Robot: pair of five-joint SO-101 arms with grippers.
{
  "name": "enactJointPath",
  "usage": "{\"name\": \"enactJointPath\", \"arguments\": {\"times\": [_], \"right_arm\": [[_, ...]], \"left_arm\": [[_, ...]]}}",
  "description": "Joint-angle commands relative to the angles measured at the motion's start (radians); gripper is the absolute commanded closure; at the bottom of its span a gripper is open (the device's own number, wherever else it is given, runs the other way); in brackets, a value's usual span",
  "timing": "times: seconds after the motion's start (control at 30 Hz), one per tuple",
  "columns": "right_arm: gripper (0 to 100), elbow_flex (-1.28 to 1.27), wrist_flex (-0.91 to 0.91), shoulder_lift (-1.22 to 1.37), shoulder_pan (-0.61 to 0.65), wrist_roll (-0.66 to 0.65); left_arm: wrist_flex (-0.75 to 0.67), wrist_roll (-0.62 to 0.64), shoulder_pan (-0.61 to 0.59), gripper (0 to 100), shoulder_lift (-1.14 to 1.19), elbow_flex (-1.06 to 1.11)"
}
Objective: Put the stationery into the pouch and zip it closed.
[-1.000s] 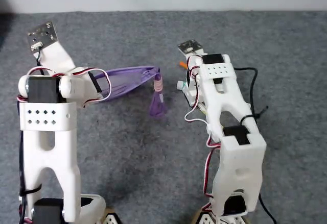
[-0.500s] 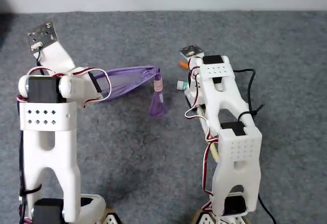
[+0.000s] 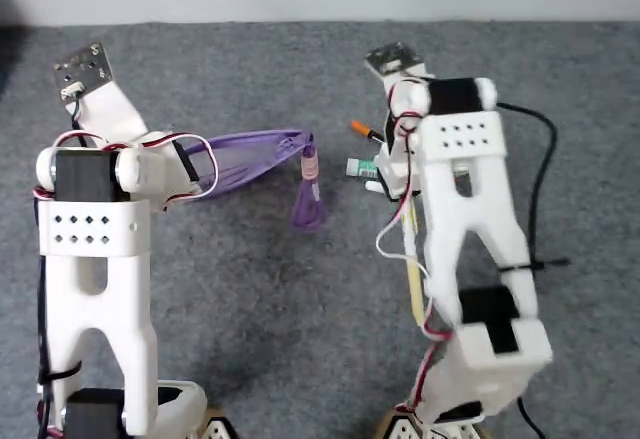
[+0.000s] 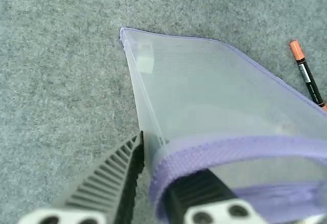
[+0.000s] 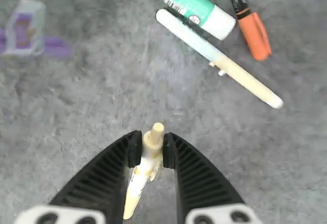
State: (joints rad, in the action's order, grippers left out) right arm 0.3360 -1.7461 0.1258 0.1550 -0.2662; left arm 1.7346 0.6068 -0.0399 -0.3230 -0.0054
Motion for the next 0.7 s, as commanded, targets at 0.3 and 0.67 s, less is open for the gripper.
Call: {"name": "enactJointPath", "arguments": {"times": [0.3,0.67], "right_arm": [[99.1,0.021,-0.041,-0.490,0.110,0.078],[99.1,0.021,0.289,-0.719,0.386,0.299]], "left_arm": [[0.015,0.009,-0.002,99,0.005,-0.028],[0.015,0.009,-0.002,99,0.005,-0.028]]}}
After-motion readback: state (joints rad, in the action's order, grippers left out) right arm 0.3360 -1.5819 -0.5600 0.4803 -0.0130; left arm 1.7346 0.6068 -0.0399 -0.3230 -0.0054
